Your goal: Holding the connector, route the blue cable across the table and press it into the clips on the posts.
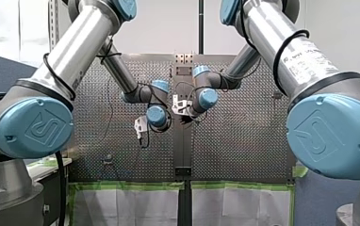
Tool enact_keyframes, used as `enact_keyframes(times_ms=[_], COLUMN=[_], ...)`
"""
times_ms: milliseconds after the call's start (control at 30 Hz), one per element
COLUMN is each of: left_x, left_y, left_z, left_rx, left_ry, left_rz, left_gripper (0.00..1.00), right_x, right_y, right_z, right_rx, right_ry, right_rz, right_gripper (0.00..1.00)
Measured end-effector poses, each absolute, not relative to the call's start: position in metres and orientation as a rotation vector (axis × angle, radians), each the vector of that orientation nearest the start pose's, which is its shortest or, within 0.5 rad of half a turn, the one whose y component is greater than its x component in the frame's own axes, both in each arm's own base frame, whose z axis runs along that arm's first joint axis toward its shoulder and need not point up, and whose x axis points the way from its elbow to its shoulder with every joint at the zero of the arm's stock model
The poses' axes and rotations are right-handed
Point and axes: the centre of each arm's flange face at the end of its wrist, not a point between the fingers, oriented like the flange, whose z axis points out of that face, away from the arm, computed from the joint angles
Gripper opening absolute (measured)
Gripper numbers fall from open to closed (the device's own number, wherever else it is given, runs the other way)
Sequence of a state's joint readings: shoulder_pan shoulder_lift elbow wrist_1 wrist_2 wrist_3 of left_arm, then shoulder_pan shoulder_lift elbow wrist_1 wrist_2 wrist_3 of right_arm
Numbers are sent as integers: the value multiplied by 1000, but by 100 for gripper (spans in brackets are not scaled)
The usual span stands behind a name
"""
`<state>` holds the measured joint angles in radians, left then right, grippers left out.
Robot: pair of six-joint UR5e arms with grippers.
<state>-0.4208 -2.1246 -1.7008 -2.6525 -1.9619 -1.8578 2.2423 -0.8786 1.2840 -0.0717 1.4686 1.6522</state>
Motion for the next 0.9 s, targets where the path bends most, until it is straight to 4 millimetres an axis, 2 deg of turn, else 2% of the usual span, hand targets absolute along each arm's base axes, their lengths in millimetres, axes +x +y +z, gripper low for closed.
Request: enact_keyframes(times_ms=[167,267,900], left_x=[506,502,467], left_y=[-332,-332,-337], left_z=[185,201,293], left_rx=[-171,-170,-207], left_ry=[1715,1703,1607], left_rz=[-186,-192,-197], left_gripper=[0,0,0], right_x=[544,544,531], right_y=[-457,-457,-444], right_z=[218,231,338], right_rx=[-2621,-2607,-2434], right_ry=[1278,1273,1259], right_rz=[-1999,-2031,-2260], right_gripper=[0,0,0])
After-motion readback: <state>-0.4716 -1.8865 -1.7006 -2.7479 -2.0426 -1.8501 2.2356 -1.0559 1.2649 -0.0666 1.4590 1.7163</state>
